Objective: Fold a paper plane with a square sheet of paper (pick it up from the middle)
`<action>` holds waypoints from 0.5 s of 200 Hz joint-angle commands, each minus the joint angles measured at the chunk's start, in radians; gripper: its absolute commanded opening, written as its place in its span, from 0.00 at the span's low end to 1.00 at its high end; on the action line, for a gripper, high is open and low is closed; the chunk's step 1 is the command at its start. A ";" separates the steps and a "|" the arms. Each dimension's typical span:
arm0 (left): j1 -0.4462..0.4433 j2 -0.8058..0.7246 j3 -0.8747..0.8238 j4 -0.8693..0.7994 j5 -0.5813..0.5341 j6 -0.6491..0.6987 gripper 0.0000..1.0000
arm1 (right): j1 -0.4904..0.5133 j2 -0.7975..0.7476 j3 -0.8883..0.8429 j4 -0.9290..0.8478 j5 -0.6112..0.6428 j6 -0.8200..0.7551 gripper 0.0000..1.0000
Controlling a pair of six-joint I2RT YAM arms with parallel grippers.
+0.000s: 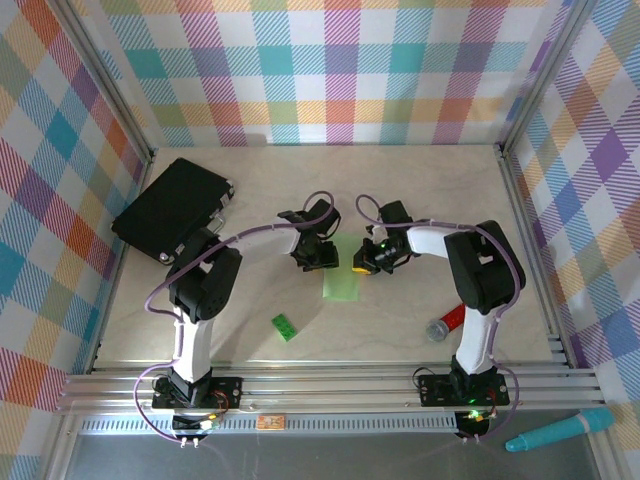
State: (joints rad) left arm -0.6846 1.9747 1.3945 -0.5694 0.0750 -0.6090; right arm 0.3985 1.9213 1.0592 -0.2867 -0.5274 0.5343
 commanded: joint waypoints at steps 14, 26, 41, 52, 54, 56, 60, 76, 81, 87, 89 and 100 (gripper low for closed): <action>0.010 -0.110 -0.008 0.022 -0.083 -0.031 0.36 | 0.025 0.098 0.015 -0.150 0.181 -0.092 0.06; 0.008 -0.114 -0.020 0.054 -0.037 -0.031 0.31 | 0.025 0.109 0.029 -0.168 0.196 -0.098 0.06; 0.005 -0.112 -0.040 0.132 0.079 -0.039 0.23 | 0.026 0.118 0.035 -0.177 0.204 -0.099 0.06; -0.005 -0.102 -0.054 0.192 0.152 -0.063 0.16 | 0.026 0.121 0.035 -0.181 0.205 -0.099 0.06; -0.007 -0.099 -0.057 0.203 0.163 -0.068 0.15 | 0.026 0.123 0.035 -0.181 0.206 -0.099 0.06; -0.009 -0.097 -0.060 0.214 0.174 -0.072 0.14 | 0.026 0.124 0.036 -0.181 0.207 -0.099 0.06; -0.011 -0.091 -0.064 0.232 0.193 -0.082 0.13 | 0.026 0.126 0.036 -0.183 0.208 -0.098 0.06; -0.016 -0.065 -0.087 0.282 0.230 -0.136 0.06 | 0.026 0.132 0.035 -0.183 0.208 -0.096 0.05; -0.016 -0.057 -0.093 0.308 0.230 -0.148 0.04 | 0.025 0.134 0.034 -0.183 0.208 -0.095 0.05; -0.016 -0.049 -0.096 0.319 0.227 -0.156 0.01 | 0.024 0.136 0.033 -0.184 0.209 -0.093 0.05; -0.016 -0.046 -0.098 0.319 0.226 -0.158 0.00 | 0.025 0.136 0.033 -0.185 0.210 -0.092 0.05; -0.015 -0.033 -0.102 0.331 0.229 -0.167 0.00 | 0.026 0.137 0.032 -0.188 0.214 -0.090 0.05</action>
State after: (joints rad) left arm -0.6933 1.9022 1.3170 -0.3218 0.2405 -0.7174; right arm 0.4141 1.9591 1.1393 -0.3840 -0.4988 0.4557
